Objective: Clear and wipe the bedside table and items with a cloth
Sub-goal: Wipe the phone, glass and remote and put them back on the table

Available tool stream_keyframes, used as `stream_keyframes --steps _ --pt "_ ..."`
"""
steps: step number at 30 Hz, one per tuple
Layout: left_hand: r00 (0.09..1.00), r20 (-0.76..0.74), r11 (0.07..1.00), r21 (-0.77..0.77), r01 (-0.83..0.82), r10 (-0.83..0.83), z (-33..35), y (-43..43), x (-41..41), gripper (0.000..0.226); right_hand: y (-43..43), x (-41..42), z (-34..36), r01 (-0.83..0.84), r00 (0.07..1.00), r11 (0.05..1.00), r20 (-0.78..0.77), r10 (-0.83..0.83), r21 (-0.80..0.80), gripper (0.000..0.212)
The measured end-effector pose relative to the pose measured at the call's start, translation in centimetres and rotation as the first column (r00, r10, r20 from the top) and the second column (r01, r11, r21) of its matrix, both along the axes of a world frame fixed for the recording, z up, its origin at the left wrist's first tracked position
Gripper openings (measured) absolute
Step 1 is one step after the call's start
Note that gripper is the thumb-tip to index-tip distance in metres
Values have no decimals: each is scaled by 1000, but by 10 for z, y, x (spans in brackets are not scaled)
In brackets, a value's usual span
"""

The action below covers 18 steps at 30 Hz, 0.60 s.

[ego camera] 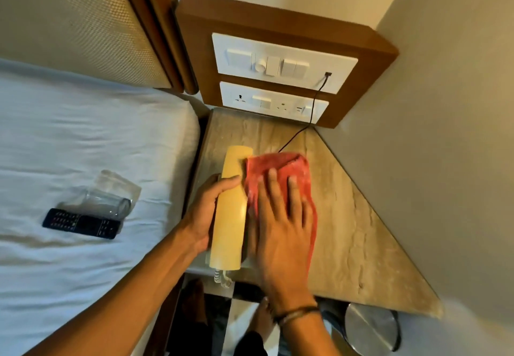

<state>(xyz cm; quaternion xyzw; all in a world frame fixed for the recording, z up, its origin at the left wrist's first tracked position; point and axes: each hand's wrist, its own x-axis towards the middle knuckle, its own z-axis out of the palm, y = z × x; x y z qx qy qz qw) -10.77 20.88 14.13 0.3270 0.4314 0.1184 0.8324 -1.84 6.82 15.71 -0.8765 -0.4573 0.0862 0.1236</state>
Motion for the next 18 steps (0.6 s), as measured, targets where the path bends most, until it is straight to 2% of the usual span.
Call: stream_keyframes --steps 2,4,6,8,11,15,18 --pt "999 23 998 -63 -29 31 2 4 1 52 -33 -27 1 -66 998 998 26 66 1 76" --pt "1000 -3 998 -55 -16 16 0 3 1 62 -43 -24 -1 -115 992 993 40 116 -20 76" --pt "1000 -29 1000 5 3 -3 1 -3 4 55 -25 1 -2 -131 991 991 27 132 -39 72" --pt "999 -35 999 29 31 -30 2 -8 8 46 4 33 3 -69 996 996 -64 66 -55 68" --pt "999 -20 999 19 45 -45 3 -7 15 52 32 60 8 17 988 998 -151 -26 -59 66" --pt "1000 -3 993 -117 6 -6 5 3 17 59 -13 18 9 -49 999 999 -10 49 5 63" --pt "1000 6 988 -150 -23 25 -2 11 8 61 -64 -14 5 -123 992 991 -19 124 60 66"
